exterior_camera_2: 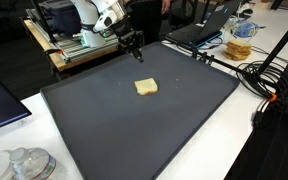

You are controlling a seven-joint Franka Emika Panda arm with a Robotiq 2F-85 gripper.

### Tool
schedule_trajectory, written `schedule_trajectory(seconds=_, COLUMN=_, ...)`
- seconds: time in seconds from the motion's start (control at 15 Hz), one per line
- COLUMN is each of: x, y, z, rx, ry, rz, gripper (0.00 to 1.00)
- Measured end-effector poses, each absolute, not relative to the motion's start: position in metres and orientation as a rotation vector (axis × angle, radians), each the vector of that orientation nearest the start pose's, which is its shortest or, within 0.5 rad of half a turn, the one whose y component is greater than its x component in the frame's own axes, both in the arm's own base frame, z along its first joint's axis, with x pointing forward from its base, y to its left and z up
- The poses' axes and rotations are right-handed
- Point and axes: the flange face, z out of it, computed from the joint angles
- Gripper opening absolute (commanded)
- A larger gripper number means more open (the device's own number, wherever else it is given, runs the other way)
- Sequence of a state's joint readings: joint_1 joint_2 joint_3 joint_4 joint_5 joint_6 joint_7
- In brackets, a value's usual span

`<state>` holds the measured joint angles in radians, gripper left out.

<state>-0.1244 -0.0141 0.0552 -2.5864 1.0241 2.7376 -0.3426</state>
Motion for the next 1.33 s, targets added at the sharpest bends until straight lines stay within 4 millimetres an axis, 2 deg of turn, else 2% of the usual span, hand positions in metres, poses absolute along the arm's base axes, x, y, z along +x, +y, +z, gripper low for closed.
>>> schedule_trajectory(seconds=0.27, x=0.450, y=-0.042, z=0.280, rx=-2.643, ry=0.884, rz=-0.372, gripper=0.05)
schedule_trajectory(seconds=0.53, x=0.455, y=-0.013, z=0.281, rx=-2.802, ry=0.745, rz=-0.374, gripper=0.05)
schedule_trajectory(seconds=0.87, x=0.459, y=-0.003, z=0.283, rx=-2.984, ry=0.551, rz=-0.394, gripper=0.05)
schedule_trajectory(seconds=1.33, x=0.484, y=0.028, z=0.308, rx=-3.127, ry=0.353, rz=-0.369, gripper=0.05)
